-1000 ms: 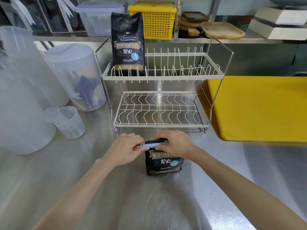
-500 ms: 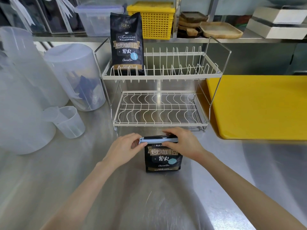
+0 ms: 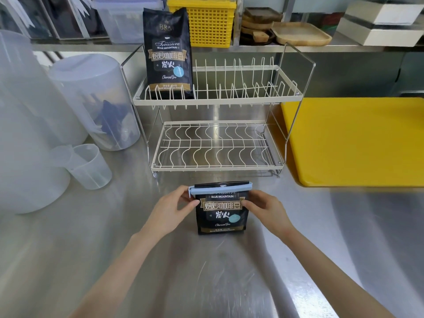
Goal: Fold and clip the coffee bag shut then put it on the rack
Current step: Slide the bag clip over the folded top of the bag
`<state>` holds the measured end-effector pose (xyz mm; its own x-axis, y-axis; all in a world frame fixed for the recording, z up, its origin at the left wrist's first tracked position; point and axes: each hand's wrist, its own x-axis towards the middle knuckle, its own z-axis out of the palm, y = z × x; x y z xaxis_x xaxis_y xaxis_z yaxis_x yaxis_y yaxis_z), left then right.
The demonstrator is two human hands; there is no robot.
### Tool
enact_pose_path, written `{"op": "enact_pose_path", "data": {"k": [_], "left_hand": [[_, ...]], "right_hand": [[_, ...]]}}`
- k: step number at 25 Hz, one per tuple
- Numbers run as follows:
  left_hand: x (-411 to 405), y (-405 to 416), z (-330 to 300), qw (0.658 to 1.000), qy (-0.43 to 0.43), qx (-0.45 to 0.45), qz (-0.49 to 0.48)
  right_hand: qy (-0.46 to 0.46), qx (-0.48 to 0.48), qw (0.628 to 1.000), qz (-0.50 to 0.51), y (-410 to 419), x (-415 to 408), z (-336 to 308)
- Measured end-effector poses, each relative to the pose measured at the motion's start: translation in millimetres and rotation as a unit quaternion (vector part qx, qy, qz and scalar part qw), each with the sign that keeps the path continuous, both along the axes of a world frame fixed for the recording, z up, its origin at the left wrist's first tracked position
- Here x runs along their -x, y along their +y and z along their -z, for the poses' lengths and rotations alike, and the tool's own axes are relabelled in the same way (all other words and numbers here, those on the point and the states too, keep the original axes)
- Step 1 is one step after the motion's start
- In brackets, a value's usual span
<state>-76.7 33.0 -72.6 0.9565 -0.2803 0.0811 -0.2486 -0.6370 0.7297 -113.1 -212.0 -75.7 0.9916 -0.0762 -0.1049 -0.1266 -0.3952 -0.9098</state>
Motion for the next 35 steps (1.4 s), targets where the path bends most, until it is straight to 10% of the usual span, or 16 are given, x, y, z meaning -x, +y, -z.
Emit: {"op": "enact_pose_path", "data": {"k": [10, 35], "left_hand": [[10, -23, 11, 0.978, 0.041, 0.171, -0.116], [18, -37, 4, 0.969, 0.039, 0.198, -0.142]], "right_hand": [[-0.063, 0.029, 0.993, 0.096, 18, -1, 11], [-0.07, -0.082, 0.989, 0.103, 11, -3, 1]]}}
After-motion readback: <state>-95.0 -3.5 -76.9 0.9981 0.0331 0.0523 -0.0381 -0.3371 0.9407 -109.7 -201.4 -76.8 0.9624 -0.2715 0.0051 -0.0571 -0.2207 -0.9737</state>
